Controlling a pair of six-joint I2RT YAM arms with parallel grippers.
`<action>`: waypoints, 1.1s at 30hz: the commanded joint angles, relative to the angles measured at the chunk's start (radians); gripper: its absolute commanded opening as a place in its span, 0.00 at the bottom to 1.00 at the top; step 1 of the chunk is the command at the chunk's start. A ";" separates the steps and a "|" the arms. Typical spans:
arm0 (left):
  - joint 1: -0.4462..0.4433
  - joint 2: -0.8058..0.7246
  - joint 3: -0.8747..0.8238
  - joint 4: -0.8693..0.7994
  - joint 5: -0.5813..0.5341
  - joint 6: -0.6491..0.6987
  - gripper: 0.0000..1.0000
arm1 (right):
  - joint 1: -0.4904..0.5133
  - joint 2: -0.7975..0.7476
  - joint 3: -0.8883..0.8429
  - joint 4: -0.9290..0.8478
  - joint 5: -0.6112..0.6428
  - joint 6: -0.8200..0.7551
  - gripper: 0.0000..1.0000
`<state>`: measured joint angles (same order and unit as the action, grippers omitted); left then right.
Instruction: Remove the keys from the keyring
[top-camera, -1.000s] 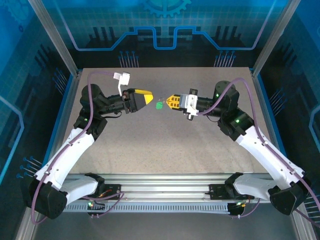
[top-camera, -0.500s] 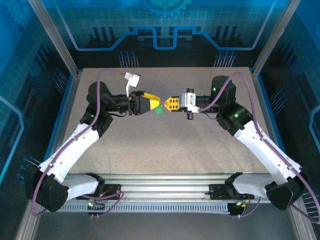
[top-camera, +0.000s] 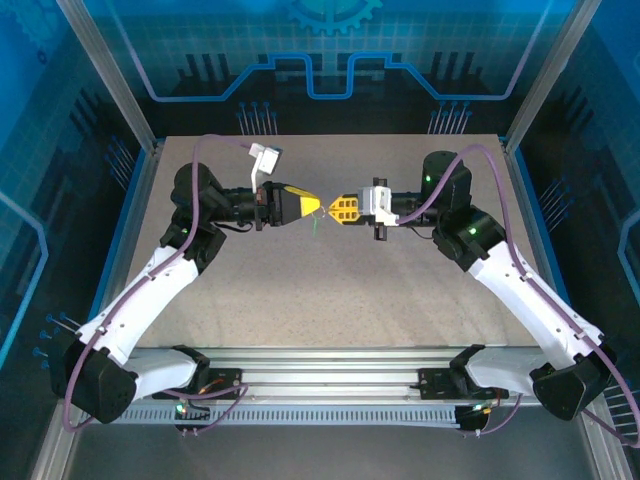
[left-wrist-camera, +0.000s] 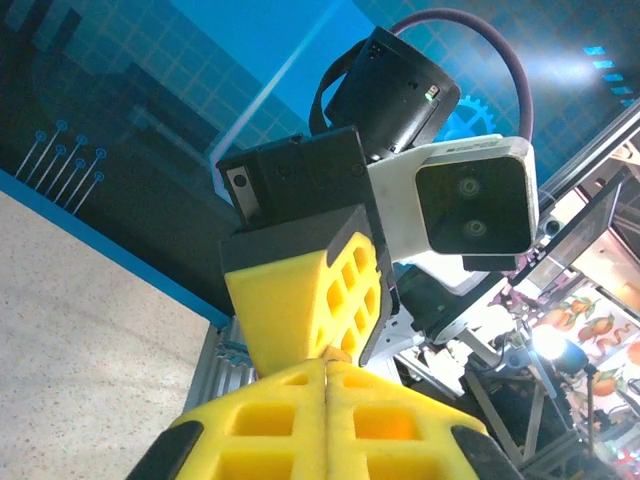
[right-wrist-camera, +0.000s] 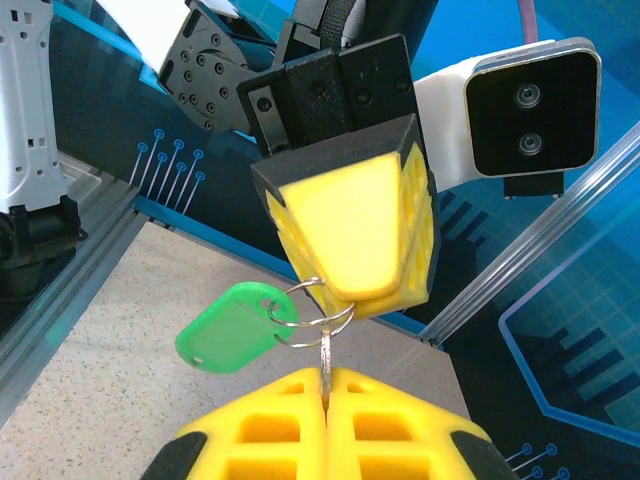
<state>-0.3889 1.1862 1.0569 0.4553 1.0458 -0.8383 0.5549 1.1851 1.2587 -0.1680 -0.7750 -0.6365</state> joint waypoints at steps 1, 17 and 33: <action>-0.008 0.003 0.022 0.024 0.025 0.006 0.00 | -0.008 0.001 0.026 0.010 0.014 0.005 0.00; -0.008 -0.051 -0.061 0.110 -0.242 -0.071 0.00 | 0.123 -0.081 -0.175 0.290 0.311 0.022 0.00; 0.000 -0.124 -0.075 -0.119 -0.333 0.110 0.00 | 0.114 -0.133 -0.223 0.274 0.392 0.093 0.00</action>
<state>-0.3893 1.1091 0.9939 0.4316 0.7704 -0.8246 0.6731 1.0866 1.0534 0.0959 -0.4271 -0.5861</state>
